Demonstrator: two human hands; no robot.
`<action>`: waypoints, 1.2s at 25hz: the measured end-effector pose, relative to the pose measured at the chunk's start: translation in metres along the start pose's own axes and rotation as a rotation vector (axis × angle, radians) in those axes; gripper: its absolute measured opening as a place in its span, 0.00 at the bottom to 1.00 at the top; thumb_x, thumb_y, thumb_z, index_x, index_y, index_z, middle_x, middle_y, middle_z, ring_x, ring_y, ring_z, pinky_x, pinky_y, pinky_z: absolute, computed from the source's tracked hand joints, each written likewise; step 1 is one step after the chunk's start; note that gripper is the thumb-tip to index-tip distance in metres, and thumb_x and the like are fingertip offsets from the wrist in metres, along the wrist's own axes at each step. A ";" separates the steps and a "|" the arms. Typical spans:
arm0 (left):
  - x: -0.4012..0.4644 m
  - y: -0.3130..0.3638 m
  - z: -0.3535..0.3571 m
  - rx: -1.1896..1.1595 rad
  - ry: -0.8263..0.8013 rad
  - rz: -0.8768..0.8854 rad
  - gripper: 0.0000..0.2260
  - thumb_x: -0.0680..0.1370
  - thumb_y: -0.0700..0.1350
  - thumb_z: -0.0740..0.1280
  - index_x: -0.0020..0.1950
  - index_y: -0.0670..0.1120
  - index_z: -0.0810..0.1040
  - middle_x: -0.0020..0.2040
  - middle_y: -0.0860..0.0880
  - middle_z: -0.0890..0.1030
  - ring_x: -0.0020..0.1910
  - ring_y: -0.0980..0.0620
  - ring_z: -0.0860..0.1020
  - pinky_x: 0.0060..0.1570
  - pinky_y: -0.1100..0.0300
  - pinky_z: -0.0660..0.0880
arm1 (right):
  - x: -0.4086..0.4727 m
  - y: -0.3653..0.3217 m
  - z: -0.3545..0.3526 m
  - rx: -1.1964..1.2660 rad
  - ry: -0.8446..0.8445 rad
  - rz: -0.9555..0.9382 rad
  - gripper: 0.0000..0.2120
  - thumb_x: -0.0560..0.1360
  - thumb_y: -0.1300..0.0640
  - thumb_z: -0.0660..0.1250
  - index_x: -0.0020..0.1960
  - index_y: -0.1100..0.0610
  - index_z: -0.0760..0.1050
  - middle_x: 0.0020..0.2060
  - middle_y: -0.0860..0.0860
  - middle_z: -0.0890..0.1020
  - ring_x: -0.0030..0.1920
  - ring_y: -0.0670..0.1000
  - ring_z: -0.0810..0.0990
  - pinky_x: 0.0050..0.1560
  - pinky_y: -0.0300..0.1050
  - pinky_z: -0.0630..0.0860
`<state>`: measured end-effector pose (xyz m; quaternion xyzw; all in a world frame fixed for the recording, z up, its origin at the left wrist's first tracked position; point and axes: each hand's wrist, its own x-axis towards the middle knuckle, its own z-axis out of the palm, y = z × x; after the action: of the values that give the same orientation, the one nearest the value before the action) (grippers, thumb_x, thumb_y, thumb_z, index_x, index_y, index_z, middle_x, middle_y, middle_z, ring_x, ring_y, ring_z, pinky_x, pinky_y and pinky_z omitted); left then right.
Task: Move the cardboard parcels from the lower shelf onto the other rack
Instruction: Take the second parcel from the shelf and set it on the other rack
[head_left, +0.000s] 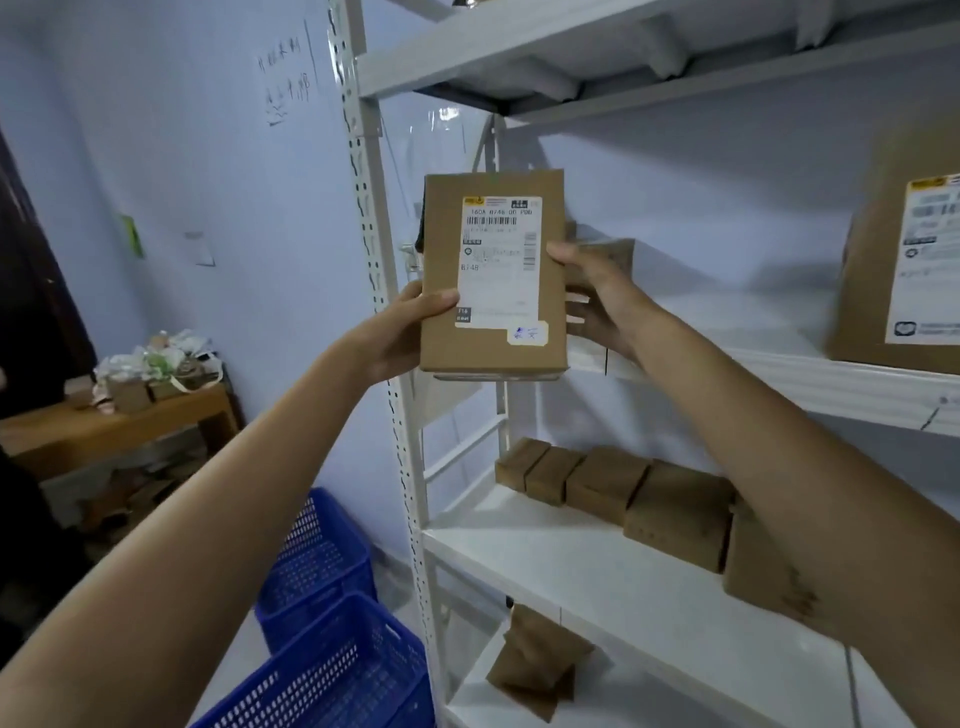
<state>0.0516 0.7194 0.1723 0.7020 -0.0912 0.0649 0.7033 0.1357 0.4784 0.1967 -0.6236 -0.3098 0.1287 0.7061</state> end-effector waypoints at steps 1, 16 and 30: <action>0.017 0.006 -0.008 -0.002 -0.024 0.024 0.48 0.64 0.54 0.80 0.78 0.44 0.62 0.74 0.40 0.73 0.68 0.40 0.76 0.58 0.50 0.79 | 0.014 -0.007 0.000 -0.015 0.009 -0.014 0.24 0.72 0.43 0.69 0.61 0.57 0.78 0.43 0.51 0.85 0.43 0.50 0.82 0.52 0.49 0.79; 0.218 0.002 -0.064 -0.076 -0.408 0.114 0.53 0.60 0.49 0.83 0.79 0.51 0.58 0.76 0.43 0.70 0.72 0.38 0.71 0.67 0.35 0.70 | 0.103 -0.027 -0.022 -0.092 0.441 -0.143 0.32 0.62 0.47 0.74 0.63 0.55 0.73 0.43 0.46 0.82 0.35 0.45 0.80 0.36 0.39 0.76; 0.229 -0.042 -0.044 -0.158 -0.518 0.116 0.57 0.51 0.45 0.86 0.74 0.51 0.61 0.70 0.45 0.74 0.75 0.40 0.68 0.62 0.47 0.77 | 0.089 0.012 -0.044 0.040 0.478 -0.145 0.32 0.60 0.58 0.76 0.63 0.50 0.72 0.43 0.44 0.87 0.40 0.40 0.84 0.37 0.37 0.78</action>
<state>0.2859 0.7545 0.1819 0.6319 -0.3128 -0.0841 0.7042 0.2331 0.4963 0.2088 -0.5983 -0.1753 -0.0672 0.7790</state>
